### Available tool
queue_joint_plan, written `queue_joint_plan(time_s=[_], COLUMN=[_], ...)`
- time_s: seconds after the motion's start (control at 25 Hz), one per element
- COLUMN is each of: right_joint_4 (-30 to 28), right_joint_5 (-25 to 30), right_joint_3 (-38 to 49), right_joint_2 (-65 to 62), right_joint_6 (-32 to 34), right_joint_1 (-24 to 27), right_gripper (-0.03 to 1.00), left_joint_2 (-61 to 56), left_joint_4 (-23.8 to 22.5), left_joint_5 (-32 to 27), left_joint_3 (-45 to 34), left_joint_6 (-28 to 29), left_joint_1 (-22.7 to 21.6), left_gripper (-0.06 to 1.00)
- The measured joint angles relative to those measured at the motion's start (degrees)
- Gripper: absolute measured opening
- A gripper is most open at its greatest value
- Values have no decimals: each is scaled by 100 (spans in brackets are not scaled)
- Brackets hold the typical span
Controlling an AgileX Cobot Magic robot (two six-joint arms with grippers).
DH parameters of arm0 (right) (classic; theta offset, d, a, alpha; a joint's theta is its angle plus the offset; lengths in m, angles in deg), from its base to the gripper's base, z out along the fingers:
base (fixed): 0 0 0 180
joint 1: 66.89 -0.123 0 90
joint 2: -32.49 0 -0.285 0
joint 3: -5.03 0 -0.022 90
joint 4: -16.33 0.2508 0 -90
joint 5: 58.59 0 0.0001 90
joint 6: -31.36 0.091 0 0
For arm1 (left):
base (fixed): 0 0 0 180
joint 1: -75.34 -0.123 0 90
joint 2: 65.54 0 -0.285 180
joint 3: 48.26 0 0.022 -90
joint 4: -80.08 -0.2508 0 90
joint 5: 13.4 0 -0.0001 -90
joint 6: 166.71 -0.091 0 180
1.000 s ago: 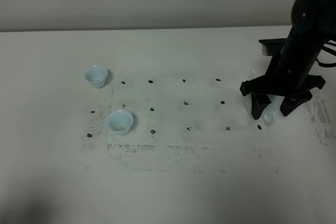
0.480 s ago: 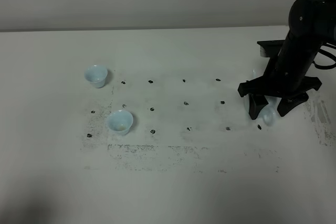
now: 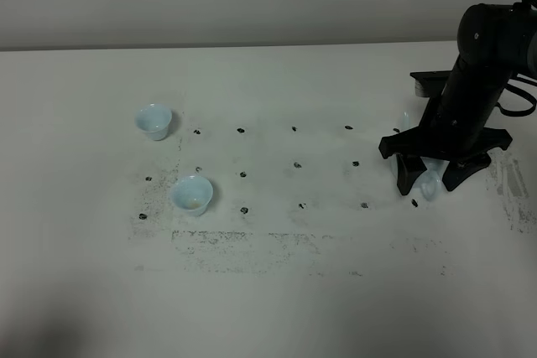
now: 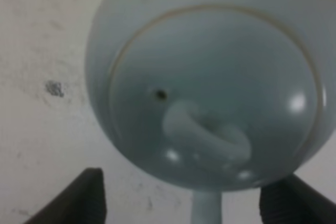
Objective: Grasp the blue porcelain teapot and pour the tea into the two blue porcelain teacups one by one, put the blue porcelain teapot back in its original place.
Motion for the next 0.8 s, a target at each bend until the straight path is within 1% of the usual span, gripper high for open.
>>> queue_joint_plan(time_s=[0.16, 0.32, 0.6, 0.72, 0.8], right_joint_4=[0, 0, -23, -61, -102], right_joint_5=[5, 17, 44, 33, 15], right_joint_3=[0, 0, 0, 0, 0], right_joint_2=[0, 0, 0, 0, 0], right_joint_6=[4, 6, 11, 11, -5], right_joint_1=[2, 7, 7, 7, 7], right_gripper=[55, 47, 30, 20, 11], left_joint_2=[0, 0, 0, 0, 0], left_joint_4=[0, 0, 0, 0, 0], left_joint_5=[0, 0, 0, 0, 0], left_joint_3=[0, 0, 0, 0, 0], left_joint_6=[0, 0, 0, 0, 0], left_joint_1=[0, 0, 0, 0, 0], left_gripper=[68, 68, 68, 68, 68])
